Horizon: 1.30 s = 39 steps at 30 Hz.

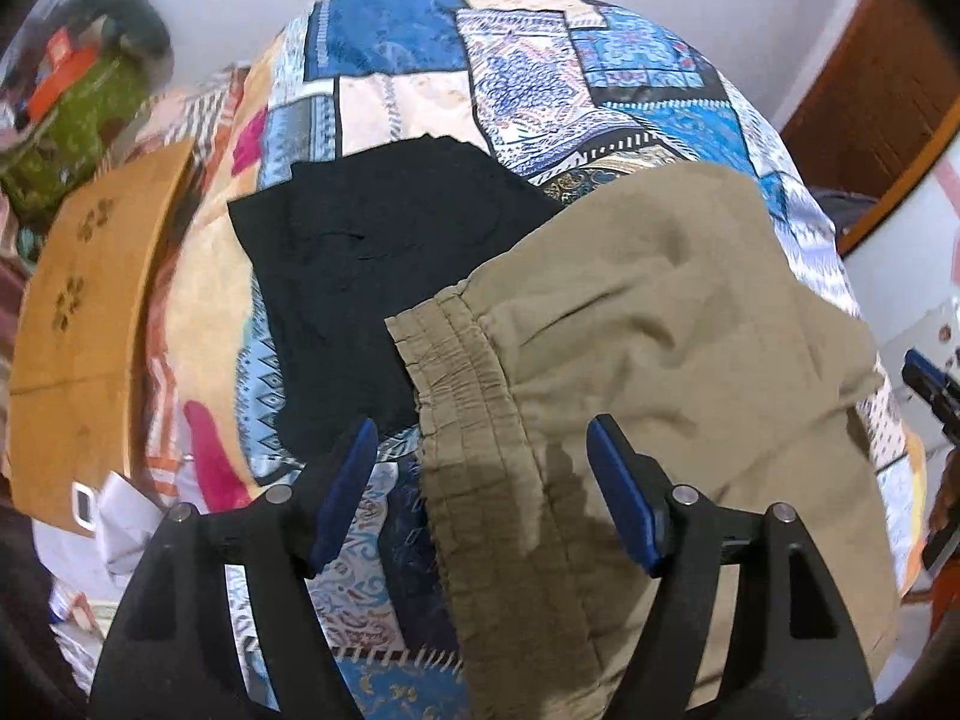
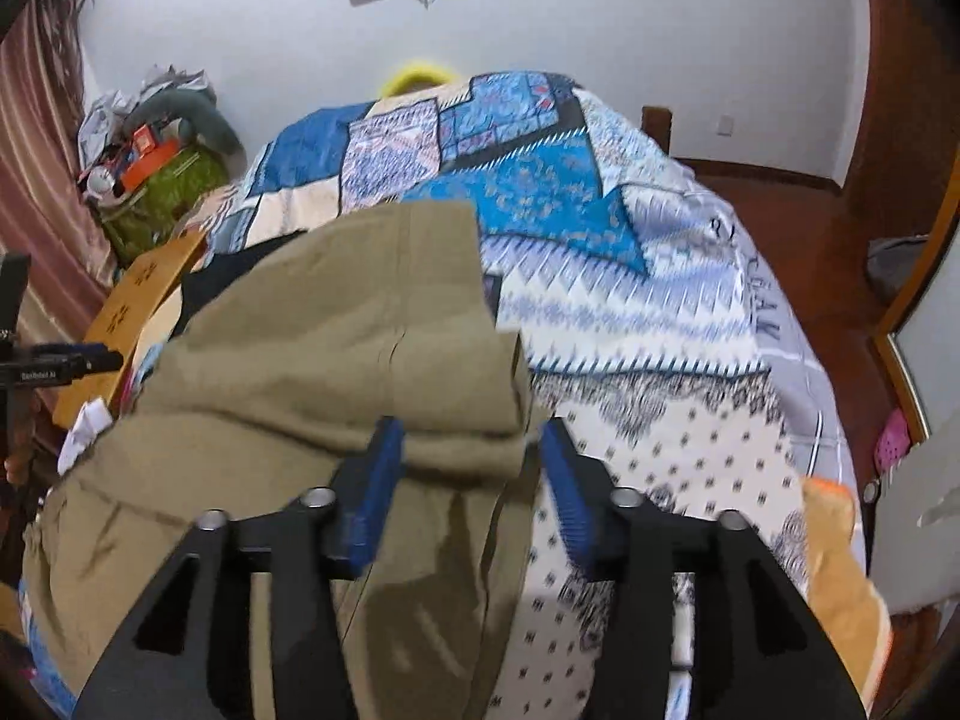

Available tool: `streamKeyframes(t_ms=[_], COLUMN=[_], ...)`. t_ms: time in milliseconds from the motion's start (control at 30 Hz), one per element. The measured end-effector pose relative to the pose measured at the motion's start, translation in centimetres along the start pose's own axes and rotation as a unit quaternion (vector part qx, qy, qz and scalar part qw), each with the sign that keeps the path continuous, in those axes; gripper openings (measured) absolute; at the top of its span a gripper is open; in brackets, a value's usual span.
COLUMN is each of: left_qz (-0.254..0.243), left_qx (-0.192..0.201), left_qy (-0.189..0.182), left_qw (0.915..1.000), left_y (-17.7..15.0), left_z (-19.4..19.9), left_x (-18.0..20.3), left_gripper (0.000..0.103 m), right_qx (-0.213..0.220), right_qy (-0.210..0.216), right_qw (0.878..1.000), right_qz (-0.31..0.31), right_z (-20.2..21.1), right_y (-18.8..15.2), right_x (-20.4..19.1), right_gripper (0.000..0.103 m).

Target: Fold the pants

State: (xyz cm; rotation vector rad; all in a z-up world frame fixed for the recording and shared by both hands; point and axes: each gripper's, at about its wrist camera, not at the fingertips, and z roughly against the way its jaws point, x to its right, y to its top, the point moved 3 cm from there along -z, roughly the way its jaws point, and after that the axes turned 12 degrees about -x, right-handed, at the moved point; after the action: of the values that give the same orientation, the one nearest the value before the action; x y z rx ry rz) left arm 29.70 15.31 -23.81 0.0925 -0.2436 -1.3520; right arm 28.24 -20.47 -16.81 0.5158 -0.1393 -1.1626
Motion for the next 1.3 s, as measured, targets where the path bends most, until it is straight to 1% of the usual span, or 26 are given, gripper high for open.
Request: streamKeyframes(t_ms=[33,100,200,333,400,433,467,500,533,567,633,733,833,900,1033,1133,1233,1300], left_qz=[0.004,0.012,0.001,-0.017,-0.016,-0.016,-0.019,-0.022,-0.026,-0.035,-0.045,-0.036,-0.021,-0.021,-0.028,-0.028,-0.029,-0.023], left_qx=[-0.004,-0.016,-0.036,-0.053,-0.048,-0.042,-0.037,-0.033,-0.027,-0.02,-0.009,-0.004,0.015,0.017,0.016,0.023,0.039,0.051], left_qy=[-0.004,-0.016,-0.028,-0.019,-0.024,-0.026,-0.026,-0.021,-0.006,0.014,0.029,0.038,0.052,0.055,0.05,0.048,0.056,0.059], left_qw=[1.0,0.9997,0.9989,0.9983,0.9984,0.9986,0.9988,0.999,0.9993,0.9991,0.9985,0.9986,0.9983,0.9981,0.9982,0.9982,0.9972,0.9967], left_y=[0.2,0.4,0.1,-0.4,-0.5,-0.5,-0.7,-0.6,-0.7,-0.8,-1.1,-1.3,-1.5,-1.6,-1.5,-1.6,-1.4,-0.8], left_z=[-0.3,-1.3,-3.1,-5.2,-5.5,-5.5,-5.5,-5.4,-5.3,-5.2,-5.2,-5.5,-5.4,-5.5,-4.9,-3.8,-2.2,-1.2], left_x=[-0.1,-0.2,0.4,1.0,0.8,0.7,0.6,0.5,0.5,0.5,0.4,0.1,-0.2,-0.1,-0.1,-0.2,-0.7,-1.3], left_gripper=[0.079,0.084,0.085,0.089,0.089,0.088,0.086,0.078,0.07,0.067,0.065,0.065,0.065,0.065,0.065,0.065,0.066,0.067], right_qx=[-0.002,-0.014,-0.037,-0.063,-0.074,-0.081,-0.084,-0.084,-0.084,-0.085,-0.085,-0.087,-0.098,-0.113,-0.116,-0.103,-0.089,-0.076], right_qy=[0.003,0.01,0.027,0.061,0.077,0.078,0.068,0.055,0.038,0.033,0.032,0.008,-0.027,-0.023,-0.038,-0.055,-0.064,-0.065], right_qw=[1.0,1.0,0.999,0.996,0.994,0.993,0.994,0.995,0.996,0.996,0.996,0.996,0.995,0.993,0.992,0.993,0.993,0.994], right_qz=[0.0,0.0,-0.009,-0.03,-0.034,-0.034,-0.031,-0.025,-0.015,-0.011,-0.005,0.012,0.017,0.01,0.022,0.034,0.043,0.049], right_z=[-0.5,-1.8,-3.9,-6.4,-7.4,-7.7,-7.9,-8.1,-8.3,-8.4,-8.5,-8.8,-9.8,-10.5,-10.0,-8.8,-7.1,-6.0], right_y=[0.5,1.4,2.1,2.3,2.5,2.5,2.4,2.4,2.4,2.4,2.5,2.6,2.4,2.3,2.7,3.2,3.6,4.0], right_x=[0.3,0.6,0.9,1.1,0.9,0.9,0.8,0.7,0.6,0.6,0.8,0.6,0.7,1.0,0.8,0.5,0.1,-0.2], right_gripper=[0.055,0.055,0.055,0.055,0.049,0.041,0.033,0.028,0.017,0.013,0.011,0.009,0.009,0.008,0.009,0.01,0.014,0.022])
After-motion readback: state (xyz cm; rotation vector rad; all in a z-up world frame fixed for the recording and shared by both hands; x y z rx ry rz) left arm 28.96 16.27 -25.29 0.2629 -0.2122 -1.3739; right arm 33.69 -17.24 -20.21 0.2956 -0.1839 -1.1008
